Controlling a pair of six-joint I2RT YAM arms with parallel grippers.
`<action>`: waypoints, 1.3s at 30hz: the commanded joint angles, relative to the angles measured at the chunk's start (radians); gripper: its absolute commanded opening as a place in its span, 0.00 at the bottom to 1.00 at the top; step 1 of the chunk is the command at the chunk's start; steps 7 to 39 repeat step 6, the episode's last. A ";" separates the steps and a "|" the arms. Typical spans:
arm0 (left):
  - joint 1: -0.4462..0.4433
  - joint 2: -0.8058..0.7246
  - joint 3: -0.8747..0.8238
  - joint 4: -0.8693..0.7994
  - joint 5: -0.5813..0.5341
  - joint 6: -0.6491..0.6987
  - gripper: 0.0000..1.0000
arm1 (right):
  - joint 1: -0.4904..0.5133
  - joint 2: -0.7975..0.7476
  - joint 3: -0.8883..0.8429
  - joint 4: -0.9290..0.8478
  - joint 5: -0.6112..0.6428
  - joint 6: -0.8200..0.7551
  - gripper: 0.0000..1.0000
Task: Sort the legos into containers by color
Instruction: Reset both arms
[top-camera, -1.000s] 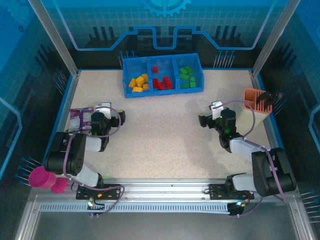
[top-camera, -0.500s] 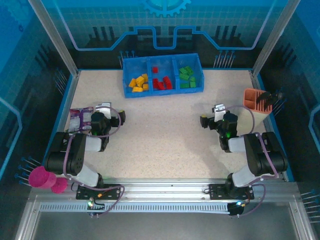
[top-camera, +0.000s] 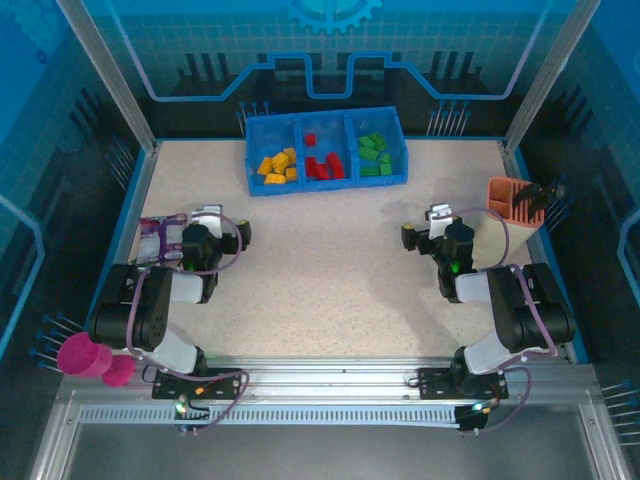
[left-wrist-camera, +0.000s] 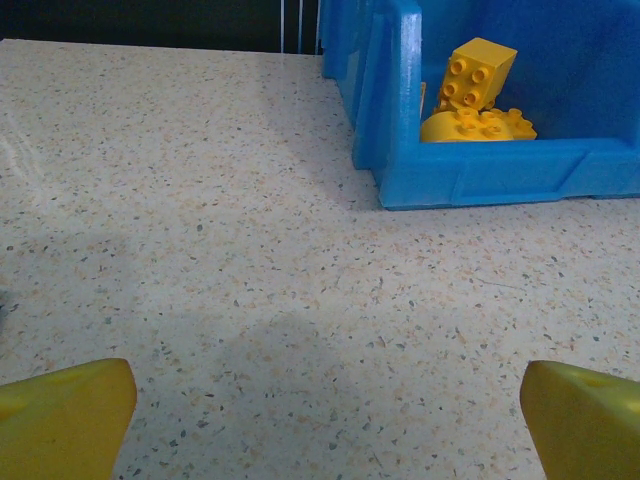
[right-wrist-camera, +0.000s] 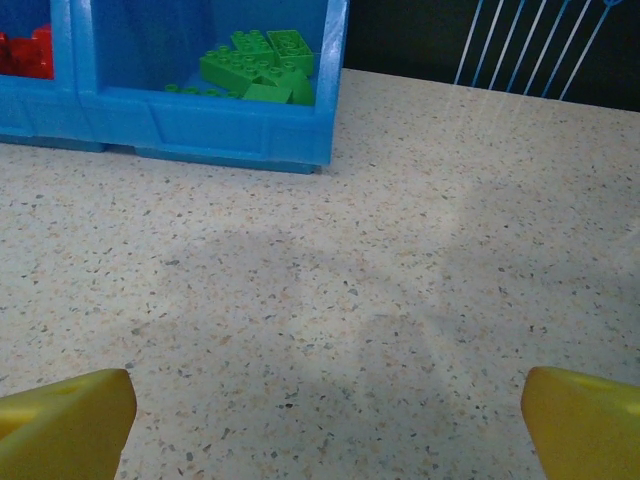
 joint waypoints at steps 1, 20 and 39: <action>0.003 -0.001 0.011 -0.001 0.022 -0.007 0.99 | -0.013 0.003 0.018 -0.002 -0.019 0.004 1.00; 0.003 -0.001 0.011 -0.001 0.022 -0.007 0.99 | -0.015 0.003 0.014 0.004 -0.022 0.005 1.00; 0.003 -0.001 0.011 -0.001 0.022 -0.007 0.99 | -0.015 0.003 0.014 0.004 -0.022 0.005 1.00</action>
